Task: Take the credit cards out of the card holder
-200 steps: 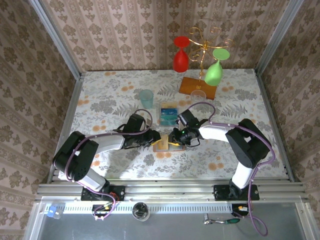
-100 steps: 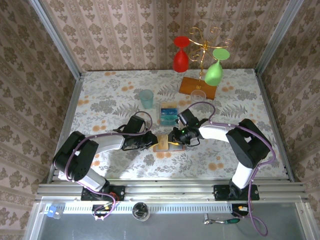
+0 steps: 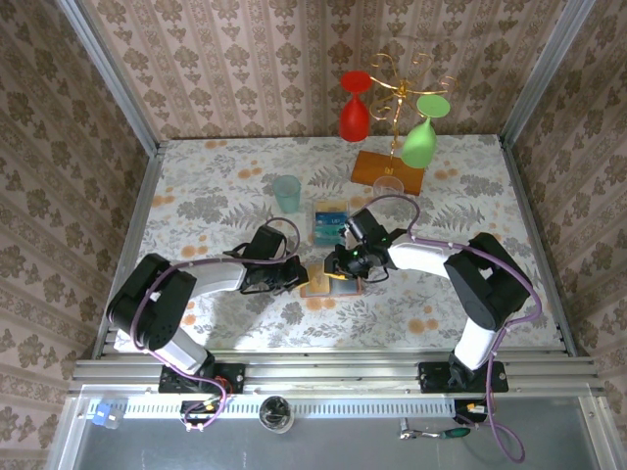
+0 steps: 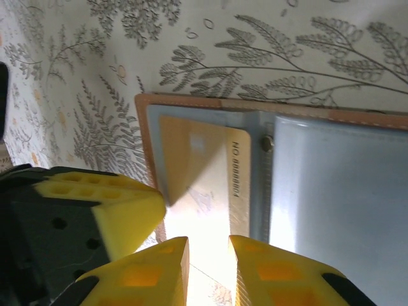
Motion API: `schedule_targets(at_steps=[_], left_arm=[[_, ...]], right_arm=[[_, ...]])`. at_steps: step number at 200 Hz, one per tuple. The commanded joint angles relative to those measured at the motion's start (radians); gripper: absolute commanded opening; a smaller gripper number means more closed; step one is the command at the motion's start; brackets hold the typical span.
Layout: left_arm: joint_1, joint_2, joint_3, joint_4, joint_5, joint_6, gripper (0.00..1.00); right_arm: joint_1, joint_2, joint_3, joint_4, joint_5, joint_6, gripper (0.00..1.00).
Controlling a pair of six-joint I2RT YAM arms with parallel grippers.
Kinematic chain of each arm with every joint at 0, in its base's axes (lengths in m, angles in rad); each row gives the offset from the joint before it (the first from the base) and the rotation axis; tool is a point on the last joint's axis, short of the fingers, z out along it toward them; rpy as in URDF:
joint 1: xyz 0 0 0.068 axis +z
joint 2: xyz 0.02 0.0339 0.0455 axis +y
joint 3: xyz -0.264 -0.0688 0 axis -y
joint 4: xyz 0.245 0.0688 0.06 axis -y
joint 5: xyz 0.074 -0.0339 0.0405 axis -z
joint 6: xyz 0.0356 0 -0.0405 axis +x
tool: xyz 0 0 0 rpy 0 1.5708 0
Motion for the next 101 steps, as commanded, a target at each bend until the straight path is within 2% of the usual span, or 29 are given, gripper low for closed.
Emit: schedule_targets(at_steps=[1, 101], left_arm=[[0.004, 0.008, 0.018, -0.036, -0.010, 0.025, 0.04], [0.008, 0.011, 0.003, -0.030, -0.007, 0.028, 0.02]], right_arm=[[0.009, 0.035, 0.035, 0.013, -0.029, 0.009, 0.23], [0.020, 0.103, 0.049, 0.012, -0.031, 0.009, 0.23]])
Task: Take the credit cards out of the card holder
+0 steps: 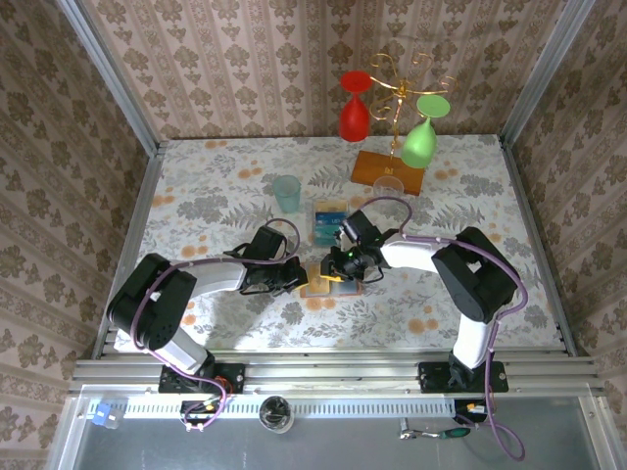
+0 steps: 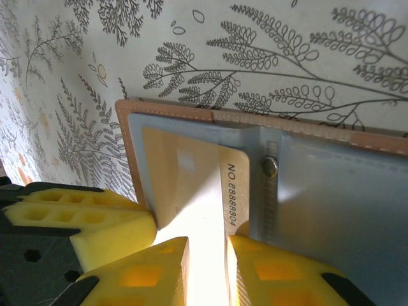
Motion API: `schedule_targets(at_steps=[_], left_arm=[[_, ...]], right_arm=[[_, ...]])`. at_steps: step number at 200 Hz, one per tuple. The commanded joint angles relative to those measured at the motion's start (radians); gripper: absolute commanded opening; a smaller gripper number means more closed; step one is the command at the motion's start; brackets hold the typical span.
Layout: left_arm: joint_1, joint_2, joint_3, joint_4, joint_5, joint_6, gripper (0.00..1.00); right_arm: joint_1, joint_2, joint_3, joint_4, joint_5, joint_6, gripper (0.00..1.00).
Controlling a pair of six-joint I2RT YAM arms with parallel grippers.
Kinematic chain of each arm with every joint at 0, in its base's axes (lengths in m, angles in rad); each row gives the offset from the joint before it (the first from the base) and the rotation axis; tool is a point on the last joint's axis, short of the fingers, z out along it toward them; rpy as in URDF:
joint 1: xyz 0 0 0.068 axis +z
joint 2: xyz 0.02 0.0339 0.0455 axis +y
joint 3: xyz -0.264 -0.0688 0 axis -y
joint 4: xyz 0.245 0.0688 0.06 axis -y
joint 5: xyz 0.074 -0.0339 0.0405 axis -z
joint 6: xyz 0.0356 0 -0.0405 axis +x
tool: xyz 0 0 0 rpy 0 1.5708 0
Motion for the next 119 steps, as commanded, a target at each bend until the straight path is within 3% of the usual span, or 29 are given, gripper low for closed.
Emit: schedule_targets(at_steps=[1, 55, 119], left_arm=[[0.008, 0.011, 0.003, -0.017, -0.005, 0.027, 0.02], [0.010, 0.016, 0.001, -0.012, -0.003, 0.028, 0.01], [0.011, 0.016, 0.001, -0.006, -0.001, 0.025, 0.01]], right_arm=[[0.008, 0.026, 0.024, -0.009, -0.016, 0.007, 0.23], [0.011, 0.004, 0.047, -0.127, 0.084, -0.041, 0.22], [0.011, -0.017, 0.064, -0.153, 0.092, -0.051, 0.22]])
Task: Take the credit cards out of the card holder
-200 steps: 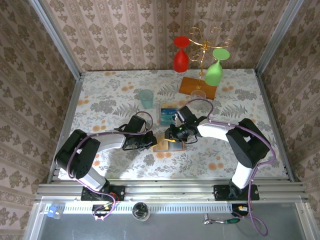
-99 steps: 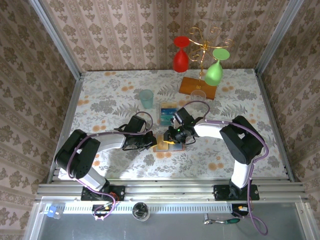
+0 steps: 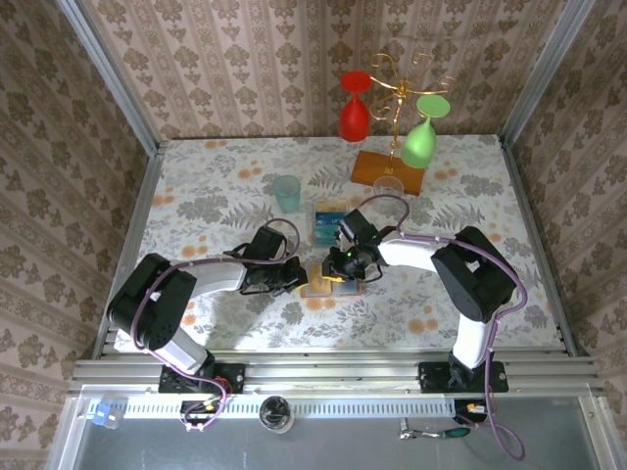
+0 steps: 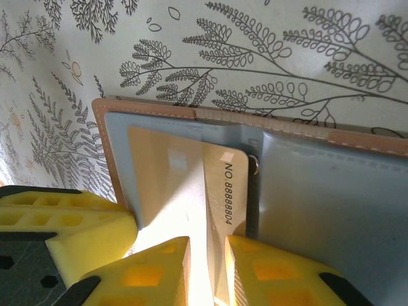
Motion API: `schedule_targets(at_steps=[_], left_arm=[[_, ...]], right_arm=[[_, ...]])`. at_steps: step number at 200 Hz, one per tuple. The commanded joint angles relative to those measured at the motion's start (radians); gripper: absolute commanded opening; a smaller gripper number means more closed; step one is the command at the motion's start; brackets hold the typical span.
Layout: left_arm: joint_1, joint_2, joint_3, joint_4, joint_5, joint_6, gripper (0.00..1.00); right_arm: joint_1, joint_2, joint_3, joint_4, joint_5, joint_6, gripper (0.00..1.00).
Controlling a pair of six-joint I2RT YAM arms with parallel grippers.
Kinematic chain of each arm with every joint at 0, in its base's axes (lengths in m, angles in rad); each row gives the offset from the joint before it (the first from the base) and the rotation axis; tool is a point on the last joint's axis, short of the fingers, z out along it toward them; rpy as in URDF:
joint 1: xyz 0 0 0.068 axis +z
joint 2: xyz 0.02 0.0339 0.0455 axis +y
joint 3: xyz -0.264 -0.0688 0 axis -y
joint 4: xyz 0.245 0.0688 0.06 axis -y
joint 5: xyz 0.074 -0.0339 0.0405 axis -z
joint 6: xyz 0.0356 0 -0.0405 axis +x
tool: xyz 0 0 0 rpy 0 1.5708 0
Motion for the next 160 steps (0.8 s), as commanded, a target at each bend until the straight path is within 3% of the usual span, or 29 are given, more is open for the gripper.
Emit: schedule_targets(at_steps=[1, 160], left_arm=[[0.011, 0.016, 0.001, -0.006, -0.001, 0.025, 0.01], [0.002, 0.037, 0.101, -0.038, 0.023, 0.044, 0.00]], right_arm=[[0.004, -0.023, 0.022, -0.054, 0.037, -0.019, 0.22], [-0.002, -0.099, -0.021, -0.049, 0.045, -0.011, 0.23]])
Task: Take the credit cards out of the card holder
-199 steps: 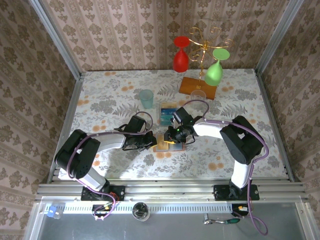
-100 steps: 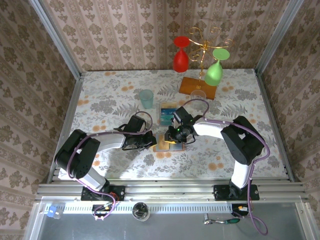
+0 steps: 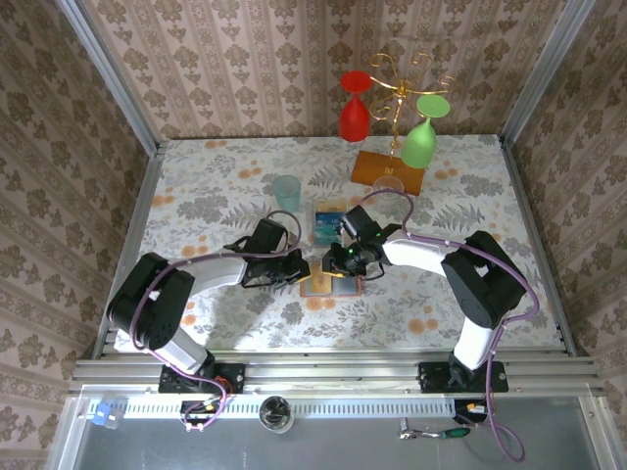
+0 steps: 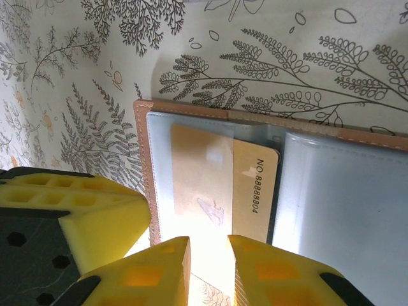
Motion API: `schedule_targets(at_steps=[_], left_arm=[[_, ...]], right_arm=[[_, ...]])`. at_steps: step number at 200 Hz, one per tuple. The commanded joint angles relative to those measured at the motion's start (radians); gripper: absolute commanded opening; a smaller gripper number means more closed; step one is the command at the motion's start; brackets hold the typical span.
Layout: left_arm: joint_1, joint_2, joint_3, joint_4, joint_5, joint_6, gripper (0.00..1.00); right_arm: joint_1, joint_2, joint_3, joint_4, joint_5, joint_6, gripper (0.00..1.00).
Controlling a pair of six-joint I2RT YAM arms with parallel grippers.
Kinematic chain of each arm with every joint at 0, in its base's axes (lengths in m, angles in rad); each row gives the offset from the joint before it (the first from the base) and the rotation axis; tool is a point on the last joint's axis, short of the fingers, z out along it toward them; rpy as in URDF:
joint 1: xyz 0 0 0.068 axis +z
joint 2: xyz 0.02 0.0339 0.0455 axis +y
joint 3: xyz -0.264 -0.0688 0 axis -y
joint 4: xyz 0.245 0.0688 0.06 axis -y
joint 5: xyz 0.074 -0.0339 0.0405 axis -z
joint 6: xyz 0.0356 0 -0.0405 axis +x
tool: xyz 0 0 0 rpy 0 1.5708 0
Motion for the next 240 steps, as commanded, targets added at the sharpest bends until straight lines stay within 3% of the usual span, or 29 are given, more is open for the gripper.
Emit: schedule_targets(at_steps=[1, 240], left_arm=[[-0.003, 0.033, 0.032, -0.005, 0.018, 0.024, 0.00], [-0.008, 0.073, 0.011, -0.013, 0.007, 0.029, 0.00]], right_arm=[[-0.002, -0.037, -0.020, -0.037, 0.026, -0.009, 0.23], [-0.005, 0.049, -0.039, 0.004, -0.005, 0.011, 0.25]])
